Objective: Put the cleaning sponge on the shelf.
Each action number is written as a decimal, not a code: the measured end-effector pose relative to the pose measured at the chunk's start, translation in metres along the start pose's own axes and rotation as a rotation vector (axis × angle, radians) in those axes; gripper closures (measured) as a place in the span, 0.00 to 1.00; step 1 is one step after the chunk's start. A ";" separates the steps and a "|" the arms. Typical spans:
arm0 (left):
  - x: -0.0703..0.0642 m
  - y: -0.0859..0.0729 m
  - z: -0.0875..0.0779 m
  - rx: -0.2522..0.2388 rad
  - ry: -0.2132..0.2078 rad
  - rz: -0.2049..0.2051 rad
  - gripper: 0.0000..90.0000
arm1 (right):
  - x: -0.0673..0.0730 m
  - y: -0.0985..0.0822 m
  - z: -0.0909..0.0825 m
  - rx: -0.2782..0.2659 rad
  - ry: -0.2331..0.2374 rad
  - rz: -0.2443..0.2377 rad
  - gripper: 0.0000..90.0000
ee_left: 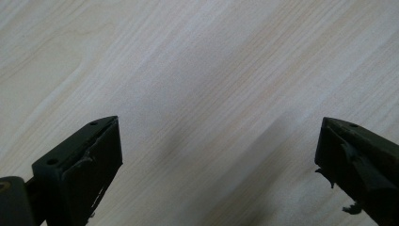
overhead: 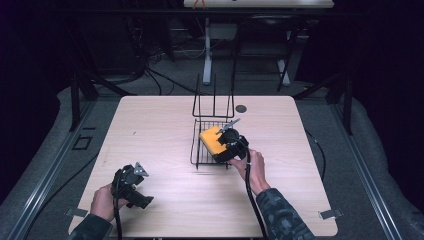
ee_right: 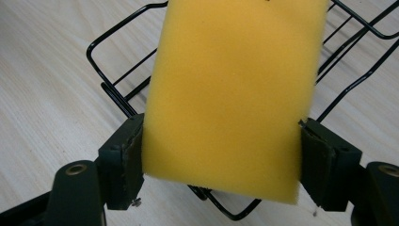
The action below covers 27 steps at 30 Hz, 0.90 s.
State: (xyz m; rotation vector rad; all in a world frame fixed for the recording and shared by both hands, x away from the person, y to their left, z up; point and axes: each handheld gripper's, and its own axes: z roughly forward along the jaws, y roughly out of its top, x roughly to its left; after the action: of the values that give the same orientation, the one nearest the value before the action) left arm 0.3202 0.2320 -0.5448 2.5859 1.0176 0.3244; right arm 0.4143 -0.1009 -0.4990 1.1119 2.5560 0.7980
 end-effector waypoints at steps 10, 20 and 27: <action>0.000 0.000 0.000 0.003 0.000 0.001 0.01 | 0.003 0.004 0.011 0.022 0.008 -0.005 0.29; -0.001 0.000 0.000 0.007 0.004 0.007 0.01 | 0.006 0.007 0.019 0.029 0.008 0.005 0.28; -0.001 0.000 0.000 0.000 0.001 0.005 0.01 | 0.007 0.008 0.022 0.029 0.005 0.014 0.28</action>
State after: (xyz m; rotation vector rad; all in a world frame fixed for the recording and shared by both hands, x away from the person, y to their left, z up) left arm 0.3190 0.2311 -0.5445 2.5894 1.0116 0.3274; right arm 0.4240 -0.0829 -0.5120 1.1393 2.5743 0.7704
